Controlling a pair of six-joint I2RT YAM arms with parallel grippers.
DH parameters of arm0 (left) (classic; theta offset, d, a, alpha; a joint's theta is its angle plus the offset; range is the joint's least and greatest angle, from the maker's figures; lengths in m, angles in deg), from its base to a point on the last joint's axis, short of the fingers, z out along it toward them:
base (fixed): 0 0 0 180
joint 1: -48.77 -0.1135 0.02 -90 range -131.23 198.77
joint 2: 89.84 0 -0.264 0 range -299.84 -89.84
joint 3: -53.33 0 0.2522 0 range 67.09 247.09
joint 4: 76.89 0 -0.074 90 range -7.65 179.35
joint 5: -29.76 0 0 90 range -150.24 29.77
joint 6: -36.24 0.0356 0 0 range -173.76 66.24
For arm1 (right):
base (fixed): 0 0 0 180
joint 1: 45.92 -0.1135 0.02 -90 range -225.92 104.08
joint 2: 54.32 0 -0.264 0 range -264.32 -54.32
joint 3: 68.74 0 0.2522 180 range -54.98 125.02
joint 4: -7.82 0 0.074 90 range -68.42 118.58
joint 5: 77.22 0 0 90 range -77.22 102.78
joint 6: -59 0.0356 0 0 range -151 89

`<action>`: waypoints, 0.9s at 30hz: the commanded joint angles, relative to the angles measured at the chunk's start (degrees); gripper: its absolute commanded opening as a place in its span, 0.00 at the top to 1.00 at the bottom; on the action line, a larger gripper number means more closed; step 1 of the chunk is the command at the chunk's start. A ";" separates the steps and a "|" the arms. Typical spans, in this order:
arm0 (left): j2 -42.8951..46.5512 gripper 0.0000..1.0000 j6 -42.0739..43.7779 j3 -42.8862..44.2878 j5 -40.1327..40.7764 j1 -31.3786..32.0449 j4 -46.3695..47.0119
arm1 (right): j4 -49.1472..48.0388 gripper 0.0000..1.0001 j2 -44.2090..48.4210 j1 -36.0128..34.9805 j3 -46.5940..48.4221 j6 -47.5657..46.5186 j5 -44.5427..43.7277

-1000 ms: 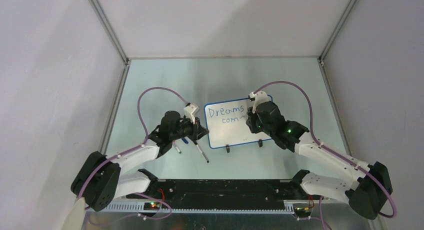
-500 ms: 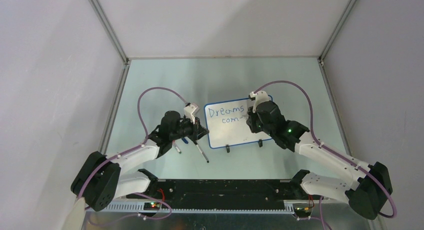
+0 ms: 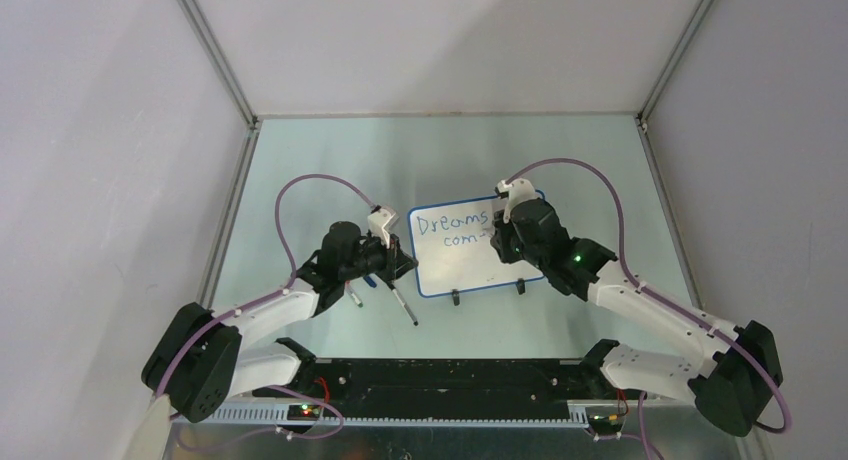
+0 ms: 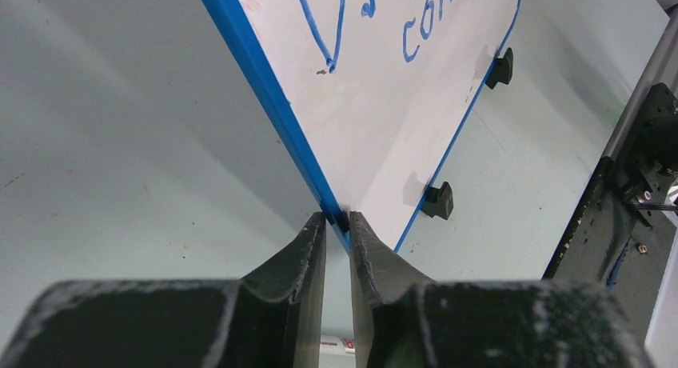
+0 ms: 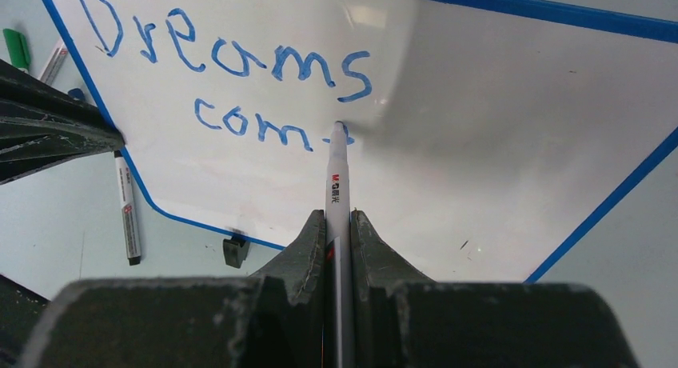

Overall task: Write a sentence on the whiteboard
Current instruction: Write a sentence with the whiteboard marker.

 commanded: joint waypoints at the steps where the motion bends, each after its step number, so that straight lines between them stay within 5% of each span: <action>1: 1.12 0.79 1.30 1.12 -0.41 0.33 1.00 | -2.04 1.00 -0.90 0.02 2.42 -0.78 1.23; 27: 1.12 0.79 1.35 1.10 -0.46 0.33 0.97 | 2.01 1.00 0.30 -1.10 0.40 0.79 0.44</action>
